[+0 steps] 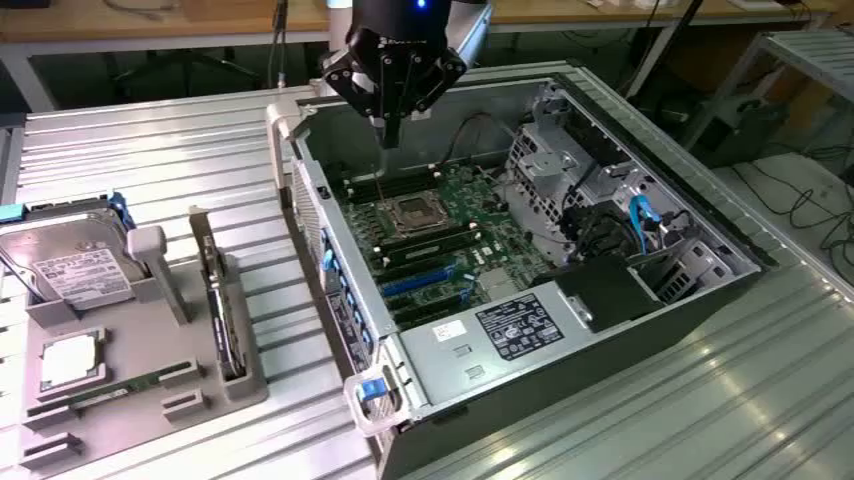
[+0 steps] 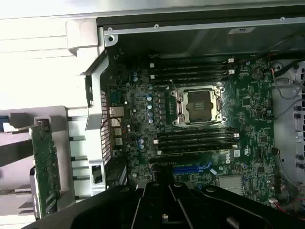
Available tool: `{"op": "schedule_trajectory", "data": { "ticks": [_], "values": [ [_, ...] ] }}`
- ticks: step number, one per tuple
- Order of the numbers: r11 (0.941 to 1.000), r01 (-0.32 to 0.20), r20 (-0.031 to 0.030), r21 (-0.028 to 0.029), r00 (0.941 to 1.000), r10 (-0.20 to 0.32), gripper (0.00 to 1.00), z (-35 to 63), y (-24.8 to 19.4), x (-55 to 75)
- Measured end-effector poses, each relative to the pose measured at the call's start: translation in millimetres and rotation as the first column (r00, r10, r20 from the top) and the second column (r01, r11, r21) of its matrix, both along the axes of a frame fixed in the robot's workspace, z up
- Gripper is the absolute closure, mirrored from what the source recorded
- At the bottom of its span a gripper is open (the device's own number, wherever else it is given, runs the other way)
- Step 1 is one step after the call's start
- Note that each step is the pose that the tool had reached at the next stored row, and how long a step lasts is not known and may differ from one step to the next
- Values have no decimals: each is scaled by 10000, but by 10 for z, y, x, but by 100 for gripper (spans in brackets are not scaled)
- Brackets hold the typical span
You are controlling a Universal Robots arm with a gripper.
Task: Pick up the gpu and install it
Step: 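Reach for the gpu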
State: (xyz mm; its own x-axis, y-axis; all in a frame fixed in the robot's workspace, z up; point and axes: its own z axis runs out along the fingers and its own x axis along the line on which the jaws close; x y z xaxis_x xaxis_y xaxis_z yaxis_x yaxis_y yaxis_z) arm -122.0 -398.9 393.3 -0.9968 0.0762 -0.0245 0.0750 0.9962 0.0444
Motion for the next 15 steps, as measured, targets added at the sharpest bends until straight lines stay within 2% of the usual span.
{"op": "schedule_trajectory", "data": {
  "ticks": [3, 5, 15],
  "values": [
    [10000, 1, 0, 0, 10000, -1, 89, 0, 0, -128],
    [10000, 0, 0, 0, 10000, 0, 89, 0, 0, -278],
    [10000, 0, 0, 0, 10000, 0, 89, 0, 0, -376]
  ]
}}
